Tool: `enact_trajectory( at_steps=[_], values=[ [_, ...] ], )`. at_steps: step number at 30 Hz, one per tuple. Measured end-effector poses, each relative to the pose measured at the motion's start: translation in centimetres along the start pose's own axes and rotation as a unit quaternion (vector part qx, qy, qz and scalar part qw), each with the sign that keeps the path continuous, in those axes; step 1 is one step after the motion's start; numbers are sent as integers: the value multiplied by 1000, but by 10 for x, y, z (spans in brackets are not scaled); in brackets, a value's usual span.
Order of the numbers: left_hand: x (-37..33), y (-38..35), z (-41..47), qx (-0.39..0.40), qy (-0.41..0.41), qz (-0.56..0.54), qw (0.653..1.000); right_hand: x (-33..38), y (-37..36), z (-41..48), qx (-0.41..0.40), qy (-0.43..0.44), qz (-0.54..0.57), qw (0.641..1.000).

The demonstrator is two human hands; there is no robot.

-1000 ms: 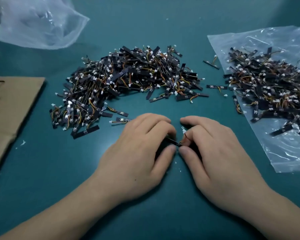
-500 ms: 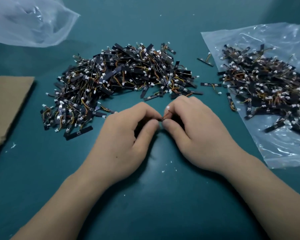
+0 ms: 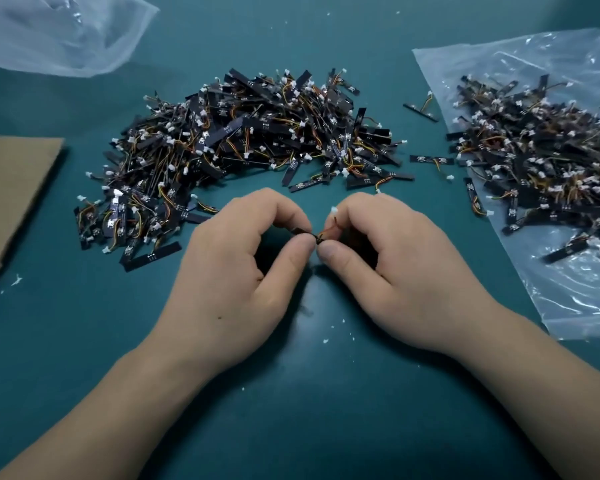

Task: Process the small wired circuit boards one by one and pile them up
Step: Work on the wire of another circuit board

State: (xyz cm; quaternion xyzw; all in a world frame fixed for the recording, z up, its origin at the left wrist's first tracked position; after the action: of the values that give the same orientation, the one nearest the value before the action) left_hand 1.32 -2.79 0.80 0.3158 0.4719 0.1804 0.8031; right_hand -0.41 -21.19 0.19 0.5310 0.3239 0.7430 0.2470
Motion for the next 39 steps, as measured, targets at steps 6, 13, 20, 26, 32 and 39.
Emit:
enact_trajectory(
  at_steps=[6,13,20,26,32,39],
  values=[
    [2,-1,2,12,5,-14,1000,-3,-2,-1,7,3,-3,1000],
    [3,-1,2,22,33,-48,998,0,-1,-1,14,-1,-10,1000],
    [2,0,3,9,28,-48,998,-2,0,0,8,-10,5,1000],
    [2,0,4,2,24,-50,998,0,1,-1,5,-4,20,1000],
    [2,-2,3,2,22,-63,998,5,-1,-3,34,16,-63,997],
    [3,0,0,-62,73,-113,989,-7,9,-4,-121,-11,175,977]
  ],
)
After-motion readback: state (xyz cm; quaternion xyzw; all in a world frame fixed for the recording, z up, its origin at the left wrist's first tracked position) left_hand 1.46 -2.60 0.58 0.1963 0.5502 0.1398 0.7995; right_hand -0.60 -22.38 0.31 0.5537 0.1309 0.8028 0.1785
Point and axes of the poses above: each hand's wrist, its own z-axis towards the middle knuckle, its own y-axis out of the back of the hand, x = y × z, the point moved 2 cm from there along z, towards the middle knuckle, and after that the axes turned 3 degrees about z, right-handed, at the moved point
